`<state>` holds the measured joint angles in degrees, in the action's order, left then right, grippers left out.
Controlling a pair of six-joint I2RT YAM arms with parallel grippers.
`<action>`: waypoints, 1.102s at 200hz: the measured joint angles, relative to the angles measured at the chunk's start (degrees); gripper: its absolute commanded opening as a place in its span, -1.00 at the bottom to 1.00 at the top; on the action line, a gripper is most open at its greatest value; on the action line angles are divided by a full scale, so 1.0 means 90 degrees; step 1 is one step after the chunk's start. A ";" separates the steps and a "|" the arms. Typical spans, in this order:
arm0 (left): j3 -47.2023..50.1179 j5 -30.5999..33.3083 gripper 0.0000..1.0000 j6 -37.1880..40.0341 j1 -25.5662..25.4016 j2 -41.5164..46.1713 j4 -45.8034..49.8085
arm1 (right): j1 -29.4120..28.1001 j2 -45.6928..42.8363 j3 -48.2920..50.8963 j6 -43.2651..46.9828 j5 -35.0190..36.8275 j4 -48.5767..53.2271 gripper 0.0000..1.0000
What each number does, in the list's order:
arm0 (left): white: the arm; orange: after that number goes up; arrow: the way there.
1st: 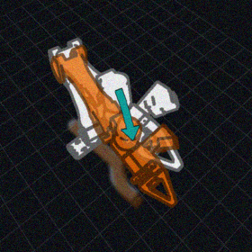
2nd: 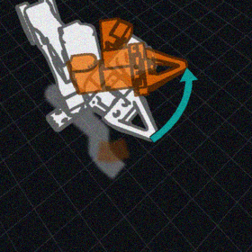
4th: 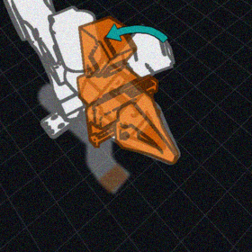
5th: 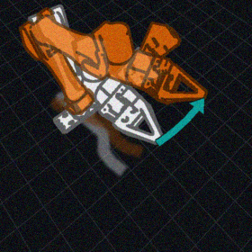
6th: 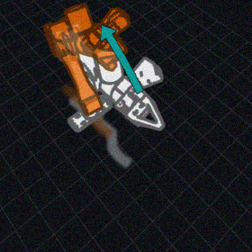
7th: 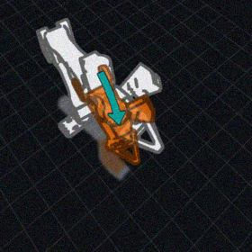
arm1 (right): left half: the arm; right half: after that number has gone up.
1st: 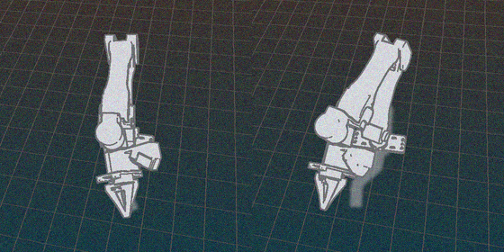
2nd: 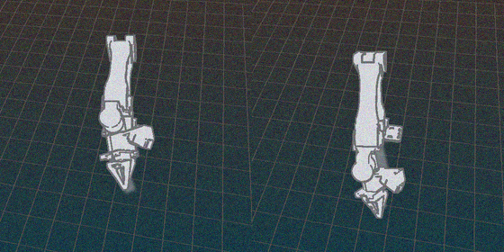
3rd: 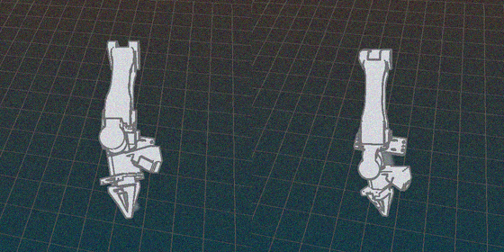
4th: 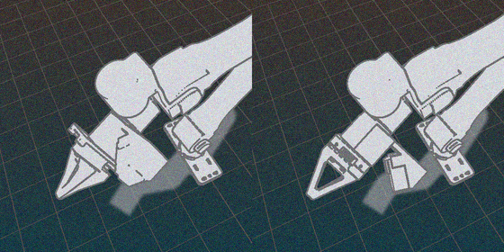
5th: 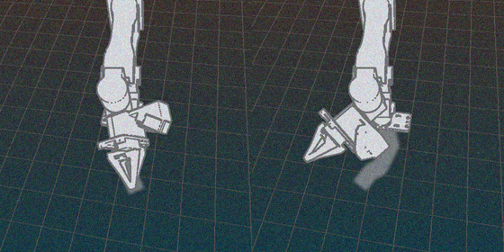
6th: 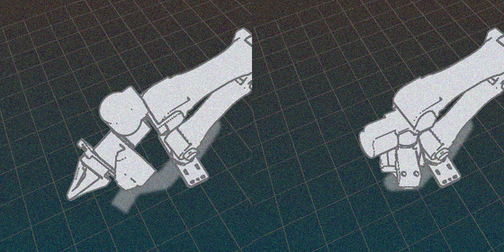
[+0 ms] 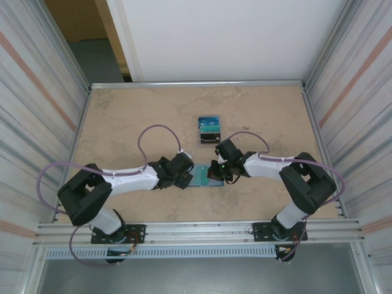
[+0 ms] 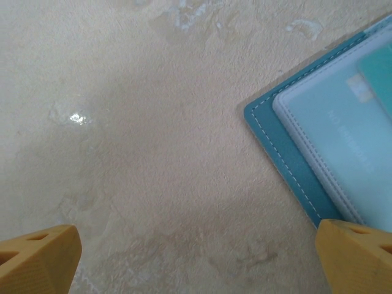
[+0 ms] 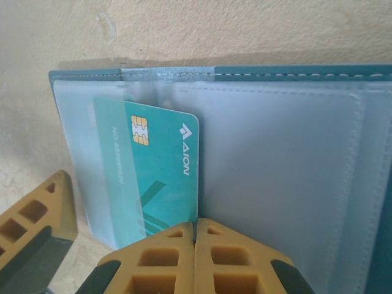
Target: Take the credit cards out of the card holder
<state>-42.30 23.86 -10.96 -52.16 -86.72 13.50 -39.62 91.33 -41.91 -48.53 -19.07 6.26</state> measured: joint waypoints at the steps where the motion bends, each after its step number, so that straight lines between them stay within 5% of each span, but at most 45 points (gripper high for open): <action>1: -0.0005 0.0002 0.97 0.0007 0.0000 0.0005 0.0002 | 0.0000 0.0000 0.0000 0.0000 0.0000 0.0002 -1.00; 66: -0.0420 -0.0015 0.97 0.0355 0.0000 0.0100 -0.0231 | 0.0000 -0.0002 0.0000 0.0015 0.0000 0.0034 -0.57; 220: -0.0561 -0.0143 0.97 0.0566 -0.0024 -0.0695 -0.0461 | 0.0155 -0.0005 0.0350 -0.0291 -0.0245 -0.0818 -0.54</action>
<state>-47.35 22.57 -5.87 -52.38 -92.97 9.34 -38.22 91.29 -38.76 -51.16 -21.28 -1.10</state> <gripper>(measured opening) 0.987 0.232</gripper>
